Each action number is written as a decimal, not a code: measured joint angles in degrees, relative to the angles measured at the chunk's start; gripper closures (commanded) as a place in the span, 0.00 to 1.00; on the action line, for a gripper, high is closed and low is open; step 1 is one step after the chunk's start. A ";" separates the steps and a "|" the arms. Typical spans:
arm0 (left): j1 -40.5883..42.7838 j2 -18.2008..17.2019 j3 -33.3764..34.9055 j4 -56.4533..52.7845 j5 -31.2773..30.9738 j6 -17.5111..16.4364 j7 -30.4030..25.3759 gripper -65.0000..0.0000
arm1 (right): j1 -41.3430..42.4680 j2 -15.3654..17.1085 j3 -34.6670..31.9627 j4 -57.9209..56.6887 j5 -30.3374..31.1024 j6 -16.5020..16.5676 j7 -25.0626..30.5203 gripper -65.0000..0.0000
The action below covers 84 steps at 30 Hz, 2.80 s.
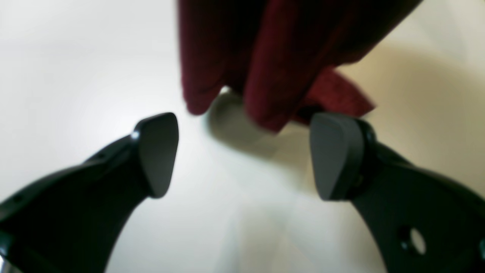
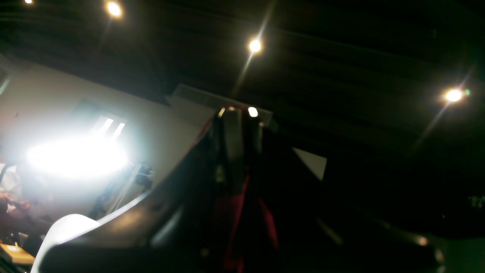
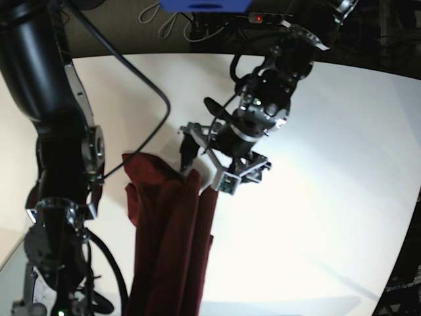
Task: Layout the t-shirt on the table in an organized manner, then fold the t-shirt properly
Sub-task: 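Grasp the hanging red shirt with the left gripper beside the right gripper, then lift the shirt high with both grippers and spread it apart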
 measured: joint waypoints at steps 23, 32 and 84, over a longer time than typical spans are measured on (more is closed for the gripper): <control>-3.61 1.42 5.99 -5.66 0.35 0.09 -5.64 0.19 | -0.02 -1.62 -8.52 -0.74 -4.85 0.17 0.15 1.00; -3.58 1.38 5.95 -5.68 0.37 0.50 -5.60 0.19 | -0.15 -4.39 -8.26 -1.88 -15.76 0.20 0.13 1.00; 9.77 -8.90 -7.06 11.65 -0.15 0.55 -13.70 1.00 | -1.44 -1.97 -8.63 -2.86 -17.40 0.37 0.04 1.00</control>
